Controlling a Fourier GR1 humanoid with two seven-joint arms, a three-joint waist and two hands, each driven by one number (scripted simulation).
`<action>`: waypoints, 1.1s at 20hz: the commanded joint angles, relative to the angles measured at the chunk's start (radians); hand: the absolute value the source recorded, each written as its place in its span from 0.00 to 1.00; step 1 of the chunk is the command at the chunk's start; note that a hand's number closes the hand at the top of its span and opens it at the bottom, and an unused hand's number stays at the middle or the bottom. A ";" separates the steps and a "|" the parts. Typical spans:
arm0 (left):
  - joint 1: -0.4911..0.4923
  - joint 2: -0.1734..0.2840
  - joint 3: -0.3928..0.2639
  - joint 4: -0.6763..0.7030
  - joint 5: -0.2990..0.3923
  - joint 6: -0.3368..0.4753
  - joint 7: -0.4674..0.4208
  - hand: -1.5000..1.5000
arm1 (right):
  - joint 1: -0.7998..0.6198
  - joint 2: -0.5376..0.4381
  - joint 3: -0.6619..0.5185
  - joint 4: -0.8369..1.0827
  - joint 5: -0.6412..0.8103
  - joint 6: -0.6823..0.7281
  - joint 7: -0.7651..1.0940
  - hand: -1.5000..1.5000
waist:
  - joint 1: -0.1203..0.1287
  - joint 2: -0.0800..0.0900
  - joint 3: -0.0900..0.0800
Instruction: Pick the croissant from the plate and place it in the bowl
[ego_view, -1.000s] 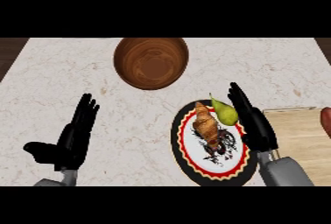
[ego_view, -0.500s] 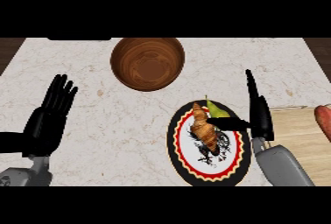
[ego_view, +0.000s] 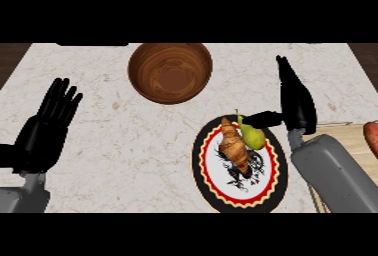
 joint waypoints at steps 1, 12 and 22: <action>-0.017 0.022 0.013 0.006 0.008 -0.022 0.013 0.50 | -0.132 -0.045 0.061 0.033 -0.022 0.298 0.218 0.00 | 0.020 0.001 -0.003; -0.029 0.008 0.030 0.029 0.014 -0.041 0.009 0.50 | -0.345 0.120 0.070 0.062 -0.378 0.832 0.681 0.00 | 0.006 0.002 0.002; 0.042 0.010 0.055 0.000 0.006 -0.070 -0.006 0.50 | -0.363 0.166 0.085 0.080 -0.420 0.766 0.782 0.00 | -0.001 -0.001 0.003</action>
